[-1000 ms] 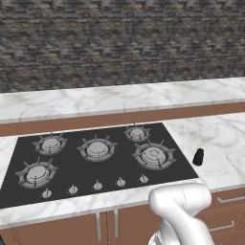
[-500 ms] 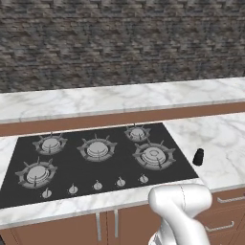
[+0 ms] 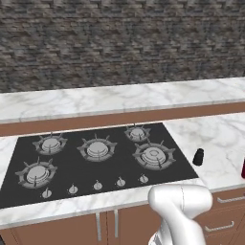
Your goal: Take 2 condiments from the cabinet and move them on the counter near the stove.Make sure the condiments are lined up with each other, next to each other.
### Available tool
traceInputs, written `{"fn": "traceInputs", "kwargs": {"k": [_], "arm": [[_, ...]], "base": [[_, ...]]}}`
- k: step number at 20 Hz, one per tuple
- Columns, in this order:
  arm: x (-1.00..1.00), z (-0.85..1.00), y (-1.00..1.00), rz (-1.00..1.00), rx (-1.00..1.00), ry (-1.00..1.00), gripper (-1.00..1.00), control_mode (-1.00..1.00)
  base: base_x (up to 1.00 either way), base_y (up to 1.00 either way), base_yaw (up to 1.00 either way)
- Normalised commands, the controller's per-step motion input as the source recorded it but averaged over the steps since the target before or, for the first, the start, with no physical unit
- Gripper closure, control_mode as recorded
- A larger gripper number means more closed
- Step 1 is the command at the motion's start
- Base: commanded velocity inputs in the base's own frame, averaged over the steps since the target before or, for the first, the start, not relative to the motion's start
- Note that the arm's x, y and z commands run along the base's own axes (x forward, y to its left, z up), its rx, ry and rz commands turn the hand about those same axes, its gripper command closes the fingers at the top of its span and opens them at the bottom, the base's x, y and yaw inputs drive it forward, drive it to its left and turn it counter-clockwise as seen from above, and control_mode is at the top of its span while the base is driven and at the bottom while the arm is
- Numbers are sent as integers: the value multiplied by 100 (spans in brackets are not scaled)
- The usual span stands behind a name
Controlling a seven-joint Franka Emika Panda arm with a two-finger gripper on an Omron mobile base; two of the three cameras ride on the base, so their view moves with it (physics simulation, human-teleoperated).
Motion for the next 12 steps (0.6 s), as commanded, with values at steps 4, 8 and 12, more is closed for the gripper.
{"fn": "traceInputs", "kwargs": {"k": [4,8,12], "arm": [[18,-31,0,0,12,-3,100,-100],[21,-26,0,0,12,-3,100,-100],[28,-30,0,0,9,0,100,-100]], "base": [[0,0,0],[0,0,0],[0,0,0]]}}
